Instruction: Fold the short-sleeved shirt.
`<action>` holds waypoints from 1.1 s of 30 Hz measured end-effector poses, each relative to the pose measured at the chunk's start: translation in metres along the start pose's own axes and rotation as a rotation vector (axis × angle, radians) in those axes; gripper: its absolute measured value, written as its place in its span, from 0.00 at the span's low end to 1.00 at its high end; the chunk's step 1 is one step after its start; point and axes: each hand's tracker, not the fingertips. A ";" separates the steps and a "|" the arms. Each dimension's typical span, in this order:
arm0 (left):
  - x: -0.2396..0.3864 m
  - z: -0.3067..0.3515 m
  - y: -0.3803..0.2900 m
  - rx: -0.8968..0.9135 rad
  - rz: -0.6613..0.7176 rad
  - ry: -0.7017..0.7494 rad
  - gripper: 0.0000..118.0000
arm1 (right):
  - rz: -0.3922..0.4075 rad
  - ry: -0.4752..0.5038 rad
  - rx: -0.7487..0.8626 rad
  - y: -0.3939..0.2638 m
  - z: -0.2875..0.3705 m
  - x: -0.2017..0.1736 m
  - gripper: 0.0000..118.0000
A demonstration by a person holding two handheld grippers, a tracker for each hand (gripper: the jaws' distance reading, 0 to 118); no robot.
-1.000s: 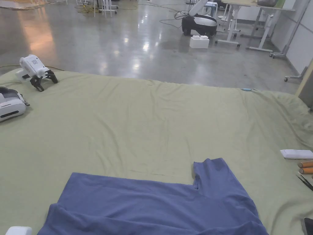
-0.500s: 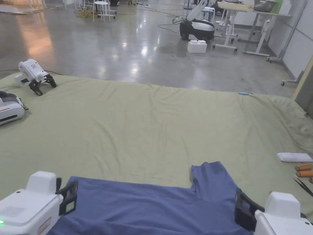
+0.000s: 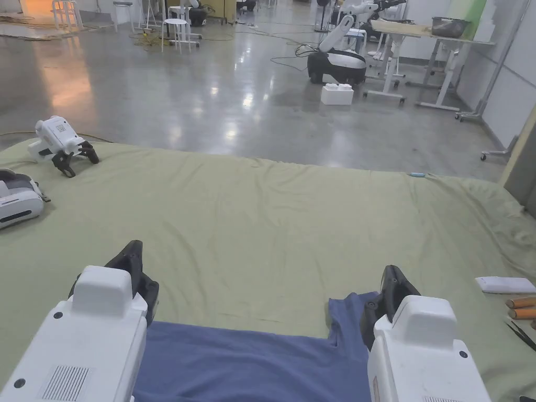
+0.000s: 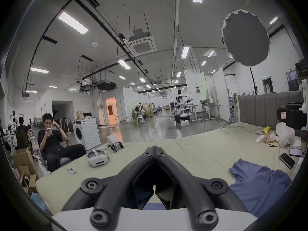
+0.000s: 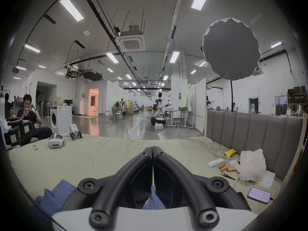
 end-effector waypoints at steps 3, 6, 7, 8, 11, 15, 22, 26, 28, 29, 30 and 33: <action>-0.002 0.003 -0.001 0.006 -0.009 0.011 0.00 | 0.019 0.002 -0.009 0.001 0.002 -0.004 0.00; -0.020 -0.009 -0.013 -0.030 0.025 0.012 0.00 | 0.009 0.004 -0.022 0.004 0.000 -0.008 0.00; -0.019 -0.014 -0.011 -0.074 0.020 0.017 0.00 | 0.010 0.003 -0.029 0.005 -0.001 -0.008 0.00; -0.025 -0.019 -0.016 -0.084 0.023 0.021 0.00 | 0.010 0.001 -0.031 0.006 -0.002 -0.008 0.00; -0.048 -0.048 -0.033 -0.184 0.062 0.009 0.00 | 0.023 -0.001 -0.038 0.003 -0.008 -0.007 0.00; -0.077 -0.097 -0.056 -0.330 0.115 -0.037 0.00 | 0.031 0.006 -0.065 -0.008 -0.020 -0.007 0.00; -0.096 -0.191 -0.119 -0.773 0.184 -0.168 0.05 | 0.050 0.018 -0.166 -0.027 -0.038 -0.005 0.00; -0.088 -0.220 -0.150 -0.992 0.302 -0.177 0.29 | 0.059 0.029 -0.260 -0.044 -0.047 0.000 0.00; -0.082 -0.222 -0.157 -1.045 0.293 -0.180 0.43 | 0.060 0.026 -0.294 -0.052 -0.050 0.004 0.00; -0.078 -0.226 -0.162 -1.067 0.265 -0.168 0.47 | 0.062 0.024 -0.313 -0.057 -0.052 0.005 0.00; -0.074 -0.229 -0.165 -1.072 0.233 -0.153 0.47 | 0.065 0.019 -0.321 -0.058 -0.051 0.008 0.00; -0.063 -0.229 -0.165 -1.076 0.207 -0.161 0.47 | 0.066 0.002 -0.352 -0.070 -0.054 0.016 0.00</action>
